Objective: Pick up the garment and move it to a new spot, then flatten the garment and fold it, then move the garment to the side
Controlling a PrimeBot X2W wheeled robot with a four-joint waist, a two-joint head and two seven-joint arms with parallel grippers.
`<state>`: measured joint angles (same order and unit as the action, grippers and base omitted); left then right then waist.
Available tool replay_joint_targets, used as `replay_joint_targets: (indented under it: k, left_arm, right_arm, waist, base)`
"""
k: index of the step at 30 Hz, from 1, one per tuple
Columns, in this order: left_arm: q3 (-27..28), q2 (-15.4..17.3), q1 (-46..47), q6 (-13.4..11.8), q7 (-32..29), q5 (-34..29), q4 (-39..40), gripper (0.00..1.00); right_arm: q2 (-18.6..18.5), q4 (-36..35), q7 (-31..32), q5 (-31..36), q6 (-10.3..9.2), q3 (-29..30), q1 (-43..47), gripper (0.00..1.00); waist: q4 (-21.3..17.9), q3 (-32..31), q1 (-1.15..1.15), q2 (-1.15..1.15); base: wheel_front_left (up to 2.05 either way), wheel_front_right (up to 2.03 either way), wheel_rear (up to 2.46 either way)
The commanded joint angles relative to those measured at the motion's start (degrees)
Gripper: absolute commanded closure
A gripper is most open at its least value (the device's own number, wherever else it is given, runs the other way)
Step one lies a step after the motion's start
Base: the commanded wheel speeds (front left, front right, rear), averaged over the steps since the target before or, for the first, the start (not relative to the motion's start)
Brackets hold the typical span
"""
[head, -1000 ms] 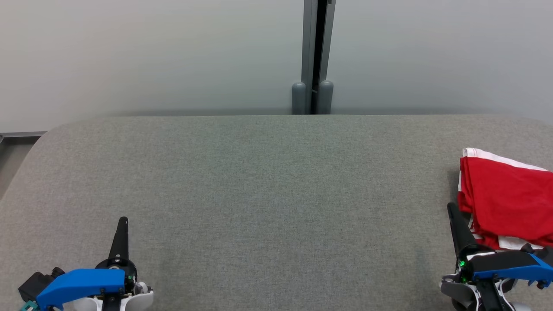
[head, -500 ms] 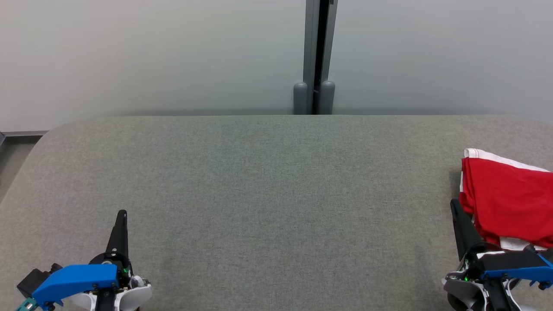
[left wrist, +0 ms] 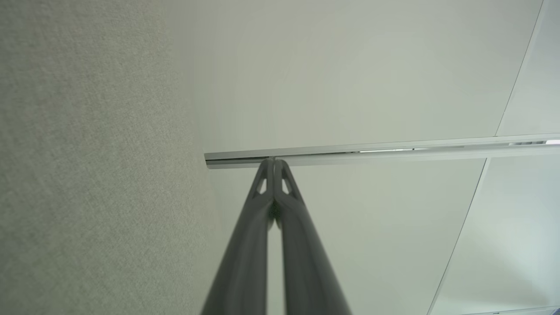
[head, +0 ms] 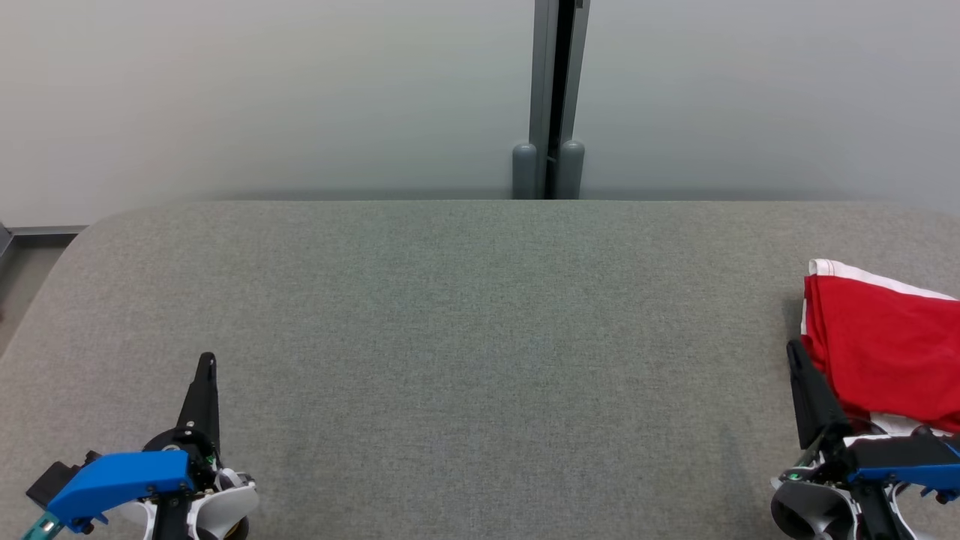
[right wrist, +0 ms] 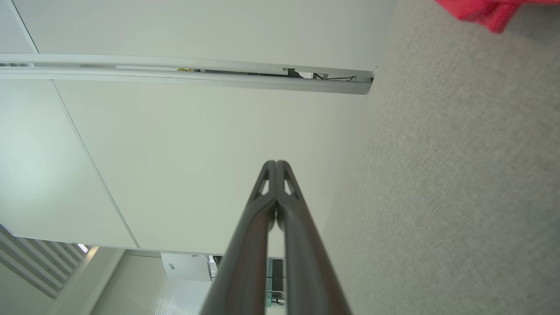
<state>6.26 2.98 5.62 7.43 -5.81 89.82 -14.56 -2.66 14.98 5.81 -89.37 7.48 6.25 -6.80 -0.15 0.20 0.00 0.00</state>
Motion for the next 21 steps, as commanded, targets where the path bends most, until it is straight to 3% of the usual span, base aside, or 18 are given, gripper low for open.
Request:
replay_joint_targets:
  k: [1, 21]
  left_arm:
    - [0.1, -0.1, 0.7, 0.1, -0.3, 0.6, 0.4, 1.0]
    - [0.4, -0.2, 0.9, 0.1, -0.9, 2.7, 0.7, 1.0]
  right_arm:
    - [-0.4, -0.6, 0.3, -0.9, 0.02, 0.2, 0.8, 1.0]
    - [-0.4, -1.2, 1.0, -3.1, 0.02, 0.4, 1.0, 1.0]
  waist:
    - [0.0, 0.0, 0.0, 0.0]
    - [0.1, 0.0, 0.0, 0.0]
  base:
    - [0.0, 0.0, 0.0]
    - [0.0, 0.0, 0.0]
